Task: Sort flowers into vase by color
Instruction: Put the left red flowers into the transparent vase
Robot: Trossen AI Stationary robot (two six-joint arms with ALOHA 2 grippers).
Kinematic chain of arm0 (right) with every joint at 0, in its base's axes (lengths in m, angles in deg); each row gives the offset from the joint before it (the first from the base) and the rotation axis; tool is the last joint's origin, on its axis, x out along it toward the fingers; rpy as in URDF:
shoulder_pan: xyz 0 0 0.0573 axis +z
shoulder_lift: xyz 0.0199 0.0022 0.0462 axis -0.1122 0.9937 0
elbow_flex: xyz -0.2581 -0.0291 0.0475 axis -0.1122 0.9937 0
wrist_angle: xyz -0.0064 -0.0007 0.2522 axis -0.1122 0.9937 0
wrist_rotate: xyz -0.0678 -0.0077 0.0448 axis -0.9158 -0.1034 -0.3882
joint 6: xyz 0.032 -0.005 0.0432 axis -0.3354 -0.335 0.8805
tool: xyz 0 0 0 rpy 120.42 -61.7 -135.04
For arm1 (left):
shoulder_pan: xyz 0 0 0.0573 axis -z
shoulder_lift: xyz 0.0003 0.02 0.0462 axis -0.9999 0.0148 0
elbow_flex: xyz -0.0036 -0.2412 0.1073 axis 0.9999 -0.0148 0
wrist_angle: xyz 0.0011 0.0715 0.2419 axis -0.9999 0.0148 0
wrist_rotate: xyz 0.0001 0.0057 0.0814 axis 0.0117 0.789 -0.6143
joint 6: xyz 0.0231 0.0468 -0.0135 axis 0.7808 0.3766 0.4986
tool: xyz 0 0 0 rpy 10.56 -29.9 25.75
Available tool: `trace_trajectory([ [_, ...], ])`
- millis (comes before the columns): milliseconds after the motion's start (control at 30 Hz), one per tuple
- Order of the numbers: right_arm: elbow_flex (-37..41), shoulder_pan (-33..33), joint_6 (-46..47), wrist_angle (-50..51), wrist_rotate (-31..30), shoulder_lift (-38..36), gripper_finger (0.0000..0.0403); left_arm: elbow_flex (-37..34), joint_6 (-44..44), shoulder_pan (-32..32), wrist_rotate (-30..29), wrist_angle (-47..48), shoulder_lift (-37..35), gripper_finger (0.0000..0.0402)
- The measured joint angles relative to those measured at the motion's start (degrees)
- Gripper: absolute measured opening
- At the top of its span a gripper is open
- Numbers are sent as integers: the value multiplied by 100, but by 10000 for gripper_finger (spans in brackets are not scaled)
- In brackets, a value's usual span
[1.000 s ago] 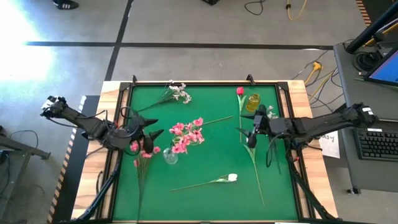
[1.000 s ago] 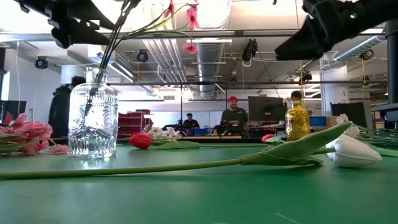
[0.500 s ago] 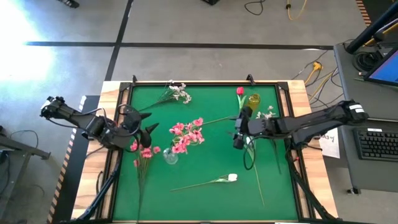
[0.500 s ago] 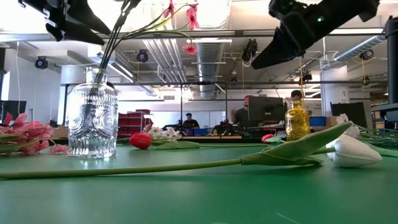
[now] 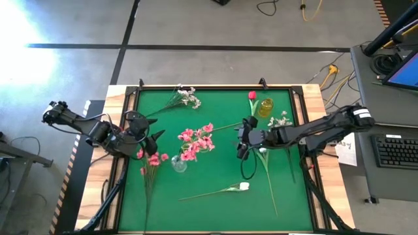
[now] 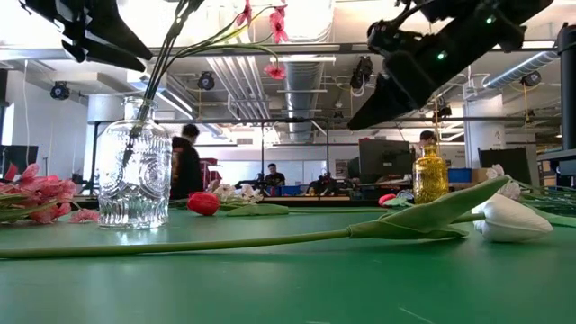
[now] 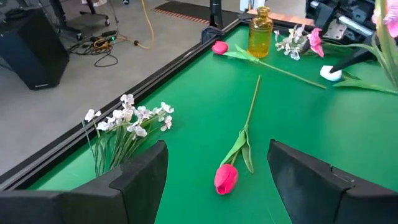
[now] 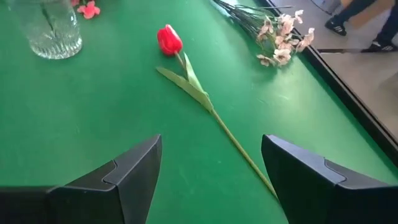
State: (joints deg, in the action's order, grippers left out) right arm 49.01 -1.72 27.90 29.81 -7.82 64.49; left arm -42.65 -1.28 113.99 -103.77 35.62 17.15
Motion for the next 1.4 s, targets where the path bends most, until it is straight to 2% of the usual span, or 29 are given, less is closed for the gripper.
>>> trace_trajectory([
  [67, -2, -67, -63, -304, 40, 198, 265, -1, 52, 2, 2, -5, -7, 260],
  [267, -2, -528, -174, -876, 783, 677, 267, -2, 54, 0, 1, -14, -10, 260],
  [567, -467, -1279, -414, -917, 1671, 1560, 263, -7, 31, 0, -29, -40, 0, 260],
  [867, -1011, -1664, -557, -1040, 2339, 2469, 253, -9, -95, 0, -49, -46, 0, 260],
  [1167, -1687, -1709, -813, -998, 2404, 3212, 240, -9, -98, 0, -50, -62, 2, 260],
  [1400, -1834, -1781, -850, -992, 2554, 3409, 220, -11, -99, 2, -49, -60, 2, 260],
])
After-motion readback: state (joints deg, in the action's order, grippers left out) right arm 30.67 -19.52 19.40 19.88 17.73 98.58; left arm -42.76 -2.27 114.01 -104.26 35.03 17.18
